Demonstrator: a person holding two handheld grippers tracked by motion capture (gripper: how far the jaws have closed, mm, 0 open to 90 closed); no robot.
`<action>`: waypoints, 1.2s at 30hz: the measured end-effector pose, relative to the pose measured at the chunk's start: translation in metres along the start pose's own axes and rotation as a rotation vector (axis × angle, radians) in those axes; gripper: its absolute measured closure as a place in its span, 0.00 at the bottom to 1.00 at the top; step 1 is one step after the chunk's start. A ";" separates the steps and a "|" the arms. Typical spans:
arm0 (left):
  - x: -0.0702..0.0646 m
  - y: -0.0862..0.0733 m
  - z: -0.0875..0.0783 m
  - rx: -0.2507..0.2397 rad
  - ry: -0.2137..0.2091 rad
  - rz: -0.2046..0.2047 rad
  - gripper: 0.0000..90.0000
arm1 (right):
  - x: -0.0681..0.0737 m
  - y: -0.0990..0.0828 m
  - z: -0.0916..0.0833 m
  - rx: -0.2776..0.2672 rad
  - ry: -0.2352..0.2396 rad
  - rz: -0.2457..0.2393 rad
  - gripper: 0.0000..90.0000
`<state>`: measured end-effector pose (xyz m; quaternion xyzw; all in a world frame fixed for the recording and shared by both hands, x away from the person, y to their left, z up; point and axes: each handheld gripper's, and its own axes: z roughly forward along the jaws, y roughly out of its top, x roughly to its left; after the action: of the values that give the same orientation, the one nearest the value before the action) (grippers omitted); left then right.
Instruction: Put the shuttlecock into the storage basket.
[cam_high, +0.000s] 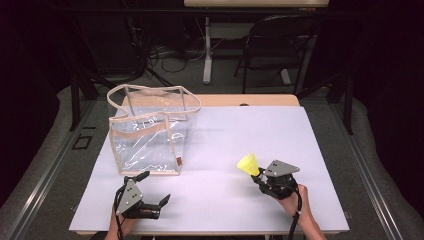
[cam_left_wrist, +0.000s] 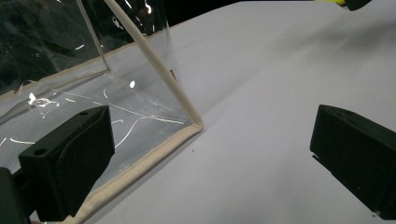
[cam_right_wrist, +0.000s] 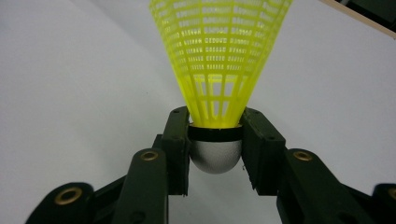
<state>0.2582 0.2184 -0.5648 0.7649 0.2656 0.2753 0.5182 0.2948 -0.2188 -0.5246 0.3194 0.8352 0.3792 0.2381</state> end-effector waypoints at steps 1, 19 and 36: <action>0.000 0.000 0.000 0.000 0.001 0.000 0.00 | 0.000 0.000 0.000 -0.003 -0.003 -0.001 0.72; 0.000 0.000 -0.001 -0.006 0.001 0.001 0.00 | -0.004 0.013 0.002 -0.045 -0.007 -0.009 0.72; 0.001 0.001 -0.002 -0.011 0.006 0.002 0.00 | -0.007 0.033 0.005 -0.091 -0.010 -0.027 0.72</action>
<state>0.2572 0.2202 -0.5635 0.7615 0.2652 0.2796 0.5212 0.3143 -0.2042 -0.5010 0.2988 0.8200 0.4119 0.2620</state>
